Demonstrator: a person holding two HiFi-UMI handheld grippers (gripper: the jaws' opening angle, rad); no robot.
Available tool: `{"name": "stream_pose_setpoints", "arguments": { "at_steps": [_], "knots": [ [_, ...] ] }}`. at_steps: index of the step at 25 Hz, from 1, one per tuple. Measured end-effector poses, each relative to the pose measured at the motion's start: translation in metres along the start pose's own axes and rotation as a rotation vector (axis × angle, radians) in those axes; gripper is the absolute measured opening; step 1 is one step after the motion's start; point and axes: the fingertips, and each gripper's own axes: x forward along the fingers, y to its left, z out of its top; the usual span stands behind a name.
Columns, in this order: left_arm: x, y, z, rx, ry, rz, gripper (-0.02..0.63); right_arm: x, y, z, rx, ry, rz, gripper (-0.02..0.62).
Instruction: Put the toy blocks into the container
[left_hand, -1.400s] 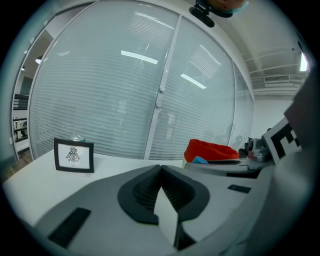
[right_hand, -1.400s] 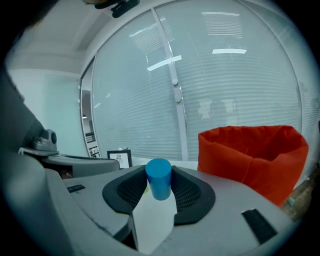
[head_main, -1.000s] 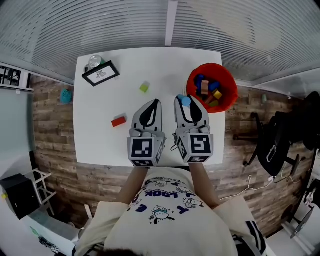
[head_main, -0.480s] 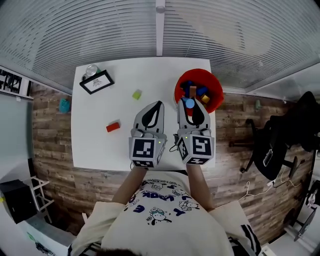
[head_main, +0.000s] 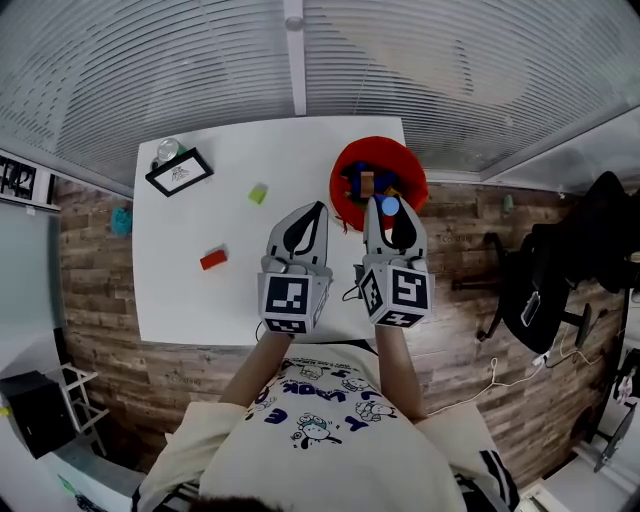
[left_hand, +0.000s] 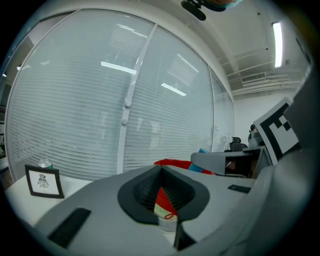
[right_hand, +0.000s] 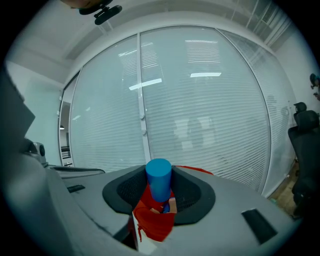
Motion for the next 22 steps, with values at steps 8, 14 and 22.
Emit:
{"name": "stream_pose_setpoints", "arguments": {
  "at_steps": [8, 14, 22],
  "knots": [
    [0.012, -0.013, -0.002, 0.016, 0.008, -0.036, 0.031, 0.000, -0.017, -0.006, -0.012, 0.034, -0.040, 0.161],
    [0.020, -0.015, -0.008, 0.012, 0.024, -0.053, 0.032, 0.005, -0.024, -0.016, -0.019, 0.073, -0.059, 0.161],
    [0.025, -0.016, -0.014, -0.004, 0.040, -0.064, 0.032, 0.010, -0.022, -0.015, -0.028, 0.071, -0.046, 0.166]
  ]
}}
